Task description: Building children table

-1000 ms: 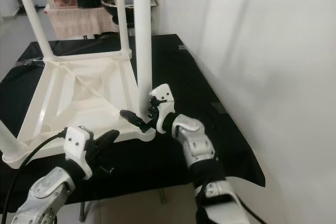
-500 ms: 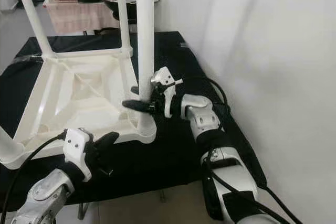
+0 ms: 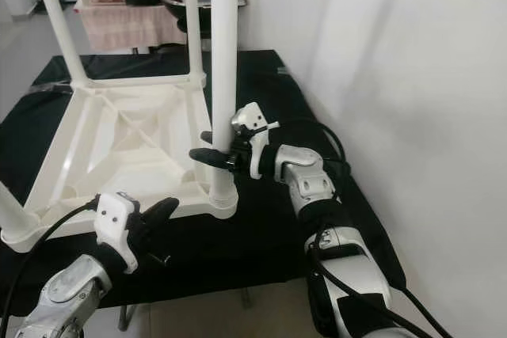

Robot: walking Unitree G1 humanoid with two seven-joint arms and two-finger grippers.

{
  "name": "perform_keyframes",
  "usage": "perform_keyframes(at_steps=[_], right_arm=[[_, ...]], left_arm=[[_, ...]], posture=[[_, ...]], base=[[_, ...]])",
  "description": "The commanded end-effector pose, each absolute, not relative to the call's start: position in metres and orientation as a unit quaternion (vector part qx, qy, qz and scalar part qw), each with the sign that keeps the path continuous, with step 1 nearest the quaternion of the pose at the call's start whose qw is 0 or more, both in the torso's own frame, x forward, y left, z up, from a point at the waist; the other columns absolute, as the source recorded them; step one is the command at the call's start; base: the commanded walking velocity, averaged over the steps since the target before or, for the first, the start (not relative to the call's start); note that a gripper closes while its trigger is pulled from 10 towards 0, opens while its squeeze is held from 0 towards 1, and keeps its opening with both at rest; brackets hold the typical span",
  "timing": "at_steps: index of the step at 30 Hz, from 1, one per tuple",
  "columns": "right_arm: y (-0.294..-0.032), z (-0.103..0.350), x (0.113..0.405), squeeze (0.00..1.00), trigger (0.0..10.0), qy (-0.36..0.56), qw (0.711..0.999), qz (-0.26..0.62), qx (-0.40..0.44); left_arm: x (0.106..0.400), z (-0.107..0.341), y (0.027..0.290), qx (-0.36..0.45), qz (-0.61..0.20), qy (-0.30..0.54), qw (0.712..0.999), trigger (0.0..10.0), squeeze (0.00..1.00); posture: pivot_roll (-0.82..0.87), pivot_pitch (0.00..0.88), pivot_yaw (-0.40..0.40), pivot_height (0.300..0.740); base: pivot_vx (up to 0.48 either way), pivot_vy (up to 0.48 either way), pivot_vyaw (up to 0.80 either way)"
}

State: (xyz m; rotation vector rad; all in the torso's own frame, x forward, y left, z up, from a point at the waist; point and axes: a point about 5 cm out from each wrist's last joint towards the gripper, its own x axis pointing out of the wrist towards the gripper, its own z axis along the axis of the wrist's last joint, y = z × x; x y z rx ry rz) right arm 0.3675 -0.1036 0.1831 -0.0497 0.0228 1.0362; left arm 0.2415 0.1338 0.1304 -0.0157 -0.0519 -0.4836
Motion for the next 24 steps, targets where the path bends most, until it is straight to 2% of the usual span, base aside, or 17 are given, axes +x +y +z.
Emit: perform_keyframes(at_steps=[1,2,3,5,7,9,13,14,15,16,17,18,19,23,24], right_arm=[[-0.11,0.152,0.367,0.0,0.0,0.063,0.953,0.295,0.033],[-0.11,0.152,0.367,0.0,0.0,0.063,0.953,0.295,0.033],[-0.104,0.128,0.35,0.0,0.0,0.104,0.966,0.232,0.044],[-0.1,0.122,0.339,0.0,0.0,0.104,0.974,0.198,0.04],[-0.102,0.12,0.341,0.0,0.0,0.114,0.976,0.18,0.042],[-0.093,0.129,0.349,0.0,0.0,0.095,0.97,0.222,0.0],[-0.089,0.132,0.35,0.0,0.0,0.09,0.968,0.235,-0.013],[-0.091,0.132,0.351,0.0,4.3,0.094,0.969,0.229,-0.017],[-0.09,0.132,0.351,0.0,10.0,0.092,0.968,0.233,-0.015],[-0.088,0.134,0.351,0.0,10.0,0.085,0.966,0.245,-0.011],[-0.084,0.134,0.35,0.35,10.0,0.093,0.96,0.265,-0.004],[-0.08,0.135,0.348,0.93,10.0,0.095,0.952,0.29,-0.007],[-0.077,0.135,0.347,1.0,10.0,0.098,0.947,0.305,-0.011],[-0.079,0.149,0.345,1.0,10.0,0.064,0.943,0.327,0.013],[-0.085,0.154,0.349,1.0,10.0,0.06,0.935,0.35,-0.017]], left_arm=[[0.241,0.13,0.133,-0.009,-0.241,-0.022,0.97,10.0,0.0],[0.241,0.13,0.133,-0.009,-0.241,-0.022,0.97,10.0,0.0],[0.241,0.13,0.133,-0.009,-0.24,-0.023,0.97,10.0,0.0],[0.241,0.131,0.134,-0.009,-0.24,-0.023,0.971,10.0,0.0],[0.242,0.131,0.134,-0.008,-0.238,-0.024,0.971,10.0,0.0],[0.243,0.13,0.136,-0.008,-0.241,-0.021,0.97,10.0,0.0],[0.244,0.13,0.138,-0.008,-0.23,-0.024,0.973,10.0,0.0],[0.244,0.13,0.138,-0.007,-0.229,-0.024,0.973,10.0,0.0],[0.244,0.13,0.138,-0.007,-0.23,-0.024,0.973,10.0,0.0],[0.245,0.13,0.138,-0.007,-0.231,-0.024,0.973,10.0,0.0],[0.245,0.129,0.138,-0.007,-0.232,-0.023,0.973,10.0,0.0],[0.244,0.129,0.138,-0.007,-0.233,-0.023,0.972,10.0,0.0],[0.244,0.129,0.138,-0.007,-0.233,-0.023,0.972,10.0,0.0],[0.244,0.129,0.137,-0.007,-0.235,-0.022,0.972,10.0,0.0],[0.245,0.129,0.137,-0.007,-0.236,-0.021,0.972,10.0,0.0]], posture=[[0.01,0.0,-0.076,0.74],[0.01,0.0,-0.076,0.74],[0.01,0.0,-0.072,0.74],[0.01,0.0,-0.066,0.74],[0.0,0.0,-0.044,0.74],[0.0,0.0,-0.047,0.74],[0.01,0.0,-0.046,0.74],[0.01,0.0,-0.047,0.74],[0.01,0.0,-0.05,0.74],[0.01,0.0,-0.05,0.74],[0.01,0.0,-0.044,0.74],[0.01,0.0,-0.044,0.74],[0.01,0.0,-0.044,0.74],[0.02,0.0,-0.045,0.74],[0.02,0.0,-0.045,0.74]], base=[[0.0,0.0,0.0],[0.0,0.0,0.0],[0.0,0.0,0.0],[0.0,0.0,0.0],[0.0,0.0,0.0],[0.0,0.0,0.0],[0.0,0.0,0.0],[0.0,0.0,0.0],[0.0,0.0,0.0],[0.0,0.0,0.0],[0.0,0.0,0.0],[0.0,0.0,0.0],[0.0,0.0,0.0],[0.0,0.0,0.0],[0.0,0.0,0.0]])
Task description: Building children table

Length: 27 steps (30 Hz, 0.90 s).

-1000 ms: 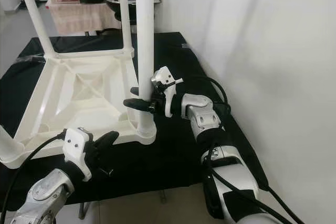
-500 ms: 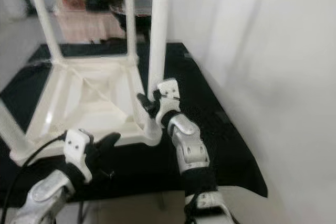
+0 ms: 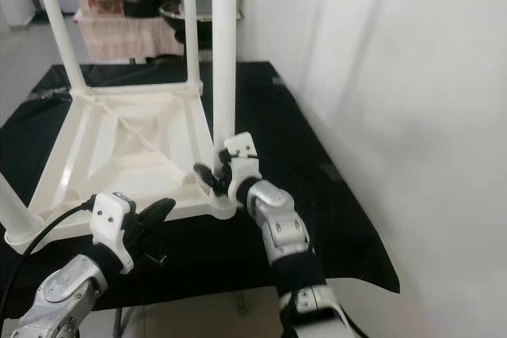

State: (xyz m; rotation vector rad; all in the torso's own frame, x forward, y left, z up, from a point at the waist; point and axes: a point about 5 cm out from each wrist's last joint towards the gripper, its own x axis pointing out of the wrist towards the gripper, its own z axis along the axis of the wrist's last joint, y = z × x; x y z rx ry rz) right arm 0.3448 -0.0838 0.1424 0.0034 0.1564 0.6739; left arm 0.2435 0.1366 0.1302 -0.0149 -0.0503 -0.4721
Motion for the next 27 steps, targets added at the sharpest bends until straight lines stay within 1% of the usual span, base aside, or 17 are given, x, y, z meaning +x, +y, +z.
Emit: perform_keyframes(at_steps=[1,3,4,5,6,9,11,12,13,14,16,18,20,23,24,26,27], right_arm=[[-0.089,0.154,0.352,1.0,10.0,0.069,0.93,0.358,-0.043],[-0.091,0.153,0.354,1.0,10.0,0.075,0.928,0.361,-0.058],[-0.094,0.147,0.353,0.98,10.0,0.115,0.903,0.401,-0.102],[-0.096,0.142,0.351,0.98,10.0,0.145,0.883,0.427,-0.127],[-0.101,0.143,0.353,0.0,10.0,0.162,0.872,0.446,-0.124],[-0.113,0.157,0.366,0.0,10.0,0.156,0.878,0.44,-0.102],[-0.114,0.159,0.368,0.0,10.0,0.157,0.879,0.44,-0.1],[-0.117,0.167,0.371,0.0,10.0,0.128,0.884,0.443,-0.08],[-0.117,0.167,0.371,0.0,10.0,0.128,0.884,0.443,-0.08],[-0.123,0.18,0.373,0.0,10.0,0.081,0.883,0.46,-0.051],[-0.125,0.183,0.372,0.0,10.0,0.065,0.879,0.47,-0.043],[-0.135,0.181,0.373,0.0,10.0,0.072,0.879,0.468,-0.06],[-0.142,0.178,0.378,0.0,10.0,0.092,0.891,0.44,-0.064],[-0.145,0.18,0.38,0.0,10.0,0.099,0.888,0.449,-0.029],[-0.144,0.18,0.379,0.0,10.0,0.099,0.881,0.462,-0.024],[-0.144,0.179,0.378,0.0,10.0,0.1,0.877,0.47,-0.023],[-0.142,0.179,0.376,0.0,0.0,0.103,0.867,0.487,-0.016]], left_arm=[[0.245,0.129,0.137,-0.007,-0.236,-0.021,0.971,10.0,0.0],[0.245,0.129,0.136,-0.007,-0.236,-0.02,0.971,10.0,0.0],[0.245,0.129,0.136,-0.007,-0.237,-0.02,0.971,10.0,0.0],[0.245,0.128,0.136,-0.007,-0.237,-0.02,0.971,10.0,0.0],[0.245,0.128,0.135,-0.007,-0.237,-0.02,0.971,10.0,0.0],[0.244,0.128,0.134,-0.006,-0.236,-0.021,0.972,10.0,0.0],[0.244,0.128,0.134,-0.006,-0.235,-0.021,0.972,10.0,0.0],[0.243,0.128,0.134,-0.006,-0.233,-0.022,0.972,10.0,0.0],[0.243,0.128,0.134,-0.006,-0.233,-0.022,0.972,10.0,0.0],[0.242,0.127,0.134,-0.006,-0.23,-0.022,0.973,10.0,0.0],[0.242,0.127,0.133,-0.006,-0.229,-0.022,0.973,10.0,0.0],[0.241,0.127,0.133,-0.006,-0.23,-0.021,0.973,10.0,0.0],[0.241,0.126,0.133,-0.006,-0.232,-0.02,0.972,10.0,0.0],[0.241,0.126,0.133,-0.006,-0.233,-0.02,0.972,10.0,0.0],[0.241,0.126,0.133,-0.005,-0.233,-0.02,0.972,10.0,0.0],[0.241,0.126,0.133,-0.005,-0.233,-0.02,0.972,10.0,0.0],[0.241,0.127,0.134,-0.004,-0.233,-0.02,0.972,10.0,0.0]], posture=[[0.02,0.0,-0.045,0.74],[0.02,0.0,-0.045,0.74],[0.03,0.0,-0.053,0.74],[0.03,0.0,-0.053,0.74],[0.04,0.0,-0.066,0.74],[0.05,0.0,-0.076,0.74],[0.05,0.0,-0.076,0.74],[0.06,0.0,-0.08,0.74],[0.06,0.0,-0.08,0.74],[0.06,0.0,-0.082,0.74],[0.06,0.0,-0.082,0.74],[0.06,0.0,-0.081,0.74],[0.06,0.0,-0.081,0.74],[0.06,0.0,-0.081,0.74],[0.06,0.0,-0.076,0.74],[0.06,0.0,-0.076,0.74],[0.07,0.0,-0.075,0.74]], base=[[0.0,0.0,0.0],[0.0,0.0,0.0],[0.0,0.0,0.0],[0.0,0.0,0.0],[0.0,0.0,0.0],[0.0,0.0,0.0],[0.0,0.0,0.0],[0.0,0.0,0.0],[0.0,0.0,0.0],[0.0,0.0,0.0],[0.0,0.0,0.0],[0.0,0.0,0.0],[0.0,0.0,0.0],[0.0,0.0,0.0],[0.0,0.0,0.0],[0.0,0.0,0.0],[0.0,0.0,0.0]])
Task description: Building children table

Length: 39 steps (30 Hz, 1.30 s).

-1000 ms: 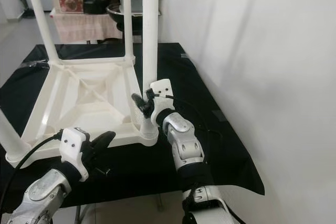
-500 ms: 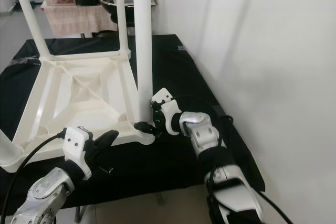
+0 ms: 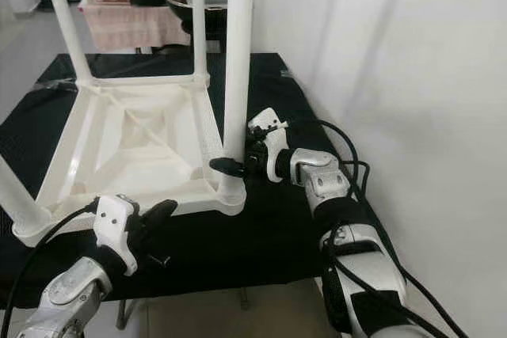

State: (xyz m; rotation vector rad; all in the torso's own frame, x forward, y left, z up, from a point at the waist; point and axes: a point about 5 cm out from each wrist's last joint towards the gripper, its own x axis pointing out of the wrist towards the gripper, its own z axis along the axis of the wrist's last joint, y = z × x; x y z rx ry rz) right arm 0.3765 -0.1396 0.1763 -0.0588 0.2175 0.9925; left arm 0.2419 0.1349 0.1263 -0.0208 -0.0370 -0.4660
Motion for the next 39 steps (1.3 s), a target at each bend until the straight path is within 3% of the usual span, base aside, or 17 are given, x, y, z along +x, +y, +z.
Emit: perform_keyframes(at_steps=[1,11,16,17,18,19,20,25,27,30,31,32,35,36,39], right_arm=[[-0.142,0.179,0.376,0.0,0.0,0.103,0.867,0.487,-0.016],[-0.148,0.171,0.372,0.0,0.0,0.1,0.872,0.479,-0.008],[-0.123,0.14,0.354,0.0,0.0,0.135,0.89,0.434,-0.029],[-0.114,0.134,0.347,0.0,0.0,0.136,0.899,0.415,-0.033],[-0.093,0.123,0.331,0.0,0.0,0.12,0.96,0.254,-0.011],[-0.093,0.123,0.331,0.0,0.0,0.12,0.96,0.254,-0.011],[-0.092,0.121,0.324,0.0,0.0,0.119,0.976,0.184,0.002],[-0.1,0.128,0.344,0.0,0.0,0.108,0.971,0.207,-0.051],[-0.093,0.134,0.344,0.0,0.0,0.084,0.968,0.218,-0.098],[-0.09,0.136,0.343,0.0,0.0,0.08,0.966,0.222,-0.104],[-0.09,0.135,0.341,0.0,3.5,0.09,0.966,0.222,-0.098],[-0.089,0.136,0.341,0.0,10.0,0.106,0.964,0.231,-0.083],[-0.083,0.143,0.337,0.0,10.0,0.108,0.962,0.249,-0.041],[-0.08,0.148,0.336,0.96,10.0,0.099,0.954,0.279,-0.032],[-0.08,0.158,0.339,1.0,10.0,0.08,0.928,0.363,-0.02]], left_arm=[[0.241,0.127,0.134,-0.004,-0.233,-0.02,0.972,10.0,0.0],[0.24,0.128,0.136,-0.003,-0.23,-0.021,0.973,10.0,0.0],[0.24,0.129,0.139,-0.002,-0.23,-0.021,0.973,10.0,0.0],[0.24,0.129,0.14,-0.002,-0.23,-0.021,0.973,10.0,0.0],[0.24,0.13,0.144,-0.001,-0.229,-0.021,0.973,10.0,0.0],[0.24,0.13,0.144,-0.001,-0.229,-0.021,0.973,10.0,0.0],[0.241,0.13,0.145,0.0,-0.228,-0.021,0.973,10.0,0.0],[0.243,0.129,0.148,0.004,-0.229,-0.018,0.973,10.0,0.0],[0.244,0.129,0.149,0.007,-0.228,-0.017,0.974,10.0,0.0],[0.244,0.13,0.151,0.007,-0.219,-0.019,0.975,10.0,0.0],[0.244,0.13,0.151,0.008,-0.218,-0.019,0.976,10.0,0.0],[0.244,0.13,0.151,0.008,-0.217,-0.02,0.976,10.0,0.0],[0.245,0.132,0.151,0.008,-0.217,-0.021,0.976,10.0,0.0],[0.245,0.132,0.15,0.009,-0.218,-0.022,0.976,10.0,0.0],[0.245,0.132,0.149,0.011,-0.228,-0.021,0.973,10.0,0.0]], posture=[[0.07,0.0,-0.075,0.74],[0.05,0.0,-0.067,0.74],[0.05,0.0,-0.063,0.74],[0.05,0.0,-0.063,0.74],[0.03,0.0,-0.046,0.74],[0.03,0.0,-0.046,0.74],[0.03,0.0,-0.046,0.74],[0.04,0.0,-0.038,0.74],[0.04,0.0,-0.03,0.74],[0.04,0.0,-0.03,0.74],[0.05,0.0,-0.035,0.74],[0.05,0.0,-0.034,0.74],[0.05,0.0,-0.027,0.74],[0.06,0.0,-0.024,0.74],[0.06,0.0,-0.02,0.74]], base=[[0.0,0.0,0.0],[0.0,0.0,0.0],[0.0,0.0,0.0],[0.0,0.0,0.0],[0.0,0.0,0.0],[0.0,0.0,0.0],[0.0,0.0,0.0],[0.0,0.0,0.0],[0.0,0.0,0.0],[0.0,0.0,0.0],[0.0,0.0,0.0],[0.0,0.0,0.0],[0.0,0.0,0.0],[0.0,0.0,0.0],[0.0,0.0,0.0]])
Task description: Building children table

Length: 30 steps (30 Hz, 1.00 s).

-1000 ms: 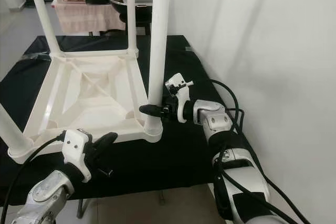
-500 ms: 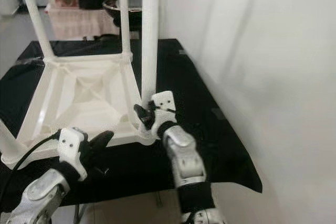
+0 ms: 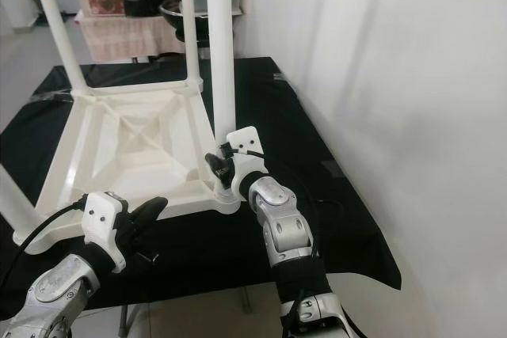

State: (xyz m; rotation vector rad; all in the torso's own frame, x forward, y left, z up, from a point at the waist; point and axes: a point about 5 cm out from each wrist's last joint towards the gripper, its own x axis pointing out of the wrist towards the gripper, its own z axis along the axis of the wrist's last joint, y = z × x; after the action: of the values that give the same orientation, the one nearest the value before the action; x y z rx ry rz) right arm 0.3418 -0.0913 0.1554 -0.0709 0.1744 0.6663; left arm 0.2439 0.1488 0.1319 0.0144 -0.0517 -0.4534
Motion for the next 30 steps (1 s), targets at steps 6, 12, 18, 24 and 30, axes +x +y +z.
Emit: perform_keyframes(at_steps=[6,12,18,24,30], right_arm=[[-0.102,0.185,0.348,1.0,10.0,0.041,0.866,0.495,-0.061],[-0.122,0.193,0.355,0.0,10.0,0.072,0.811,0.571,-0.107],[-0.12,0.195,0.369,0.0,0.0,0.081,0.817,0.562,-0.097],[-0.124,0.187,0.368,0.0,0.0,0.095,0.807,0.576,-0.086],[-0.141,0.181,0.366,0.0,0.0,0.103,0.829,0.544,-0.071]], left_arm=[[0.242,0.131,0.147,0.007,-0.253,-0.021,0.967,10.0,0.0],[0.244,0.131,0.137,0.0,-0.281,-0.017,0.96,10.0,0.0],[0.242,0.128,0.136,-0.007,-0.289,-0.009,0.957,10.0,0.0],[0.237,0.127,0.138,-0.012,-0.279,-0.009,0.96,10.0,0.0],[0.235,0.128,0.14,-0.017,-0.277,-0.009,0.961,10.0,0.0]], posture=[[0.06,0.0,-0.029,0.74],[0.05,0.0,-0.037,0.74],[0.06,0.0,-0.044,0.74],[0.07,0.0,-0.061,0.74],[0.05,0.0,-0.063,0.74]], base=[[0.0,0.0,0.0],[0.0,0.0,0.0],[0.0,0.0,0.0],[0.0,0.0,0.0],[0.0,0.0,0.0]])
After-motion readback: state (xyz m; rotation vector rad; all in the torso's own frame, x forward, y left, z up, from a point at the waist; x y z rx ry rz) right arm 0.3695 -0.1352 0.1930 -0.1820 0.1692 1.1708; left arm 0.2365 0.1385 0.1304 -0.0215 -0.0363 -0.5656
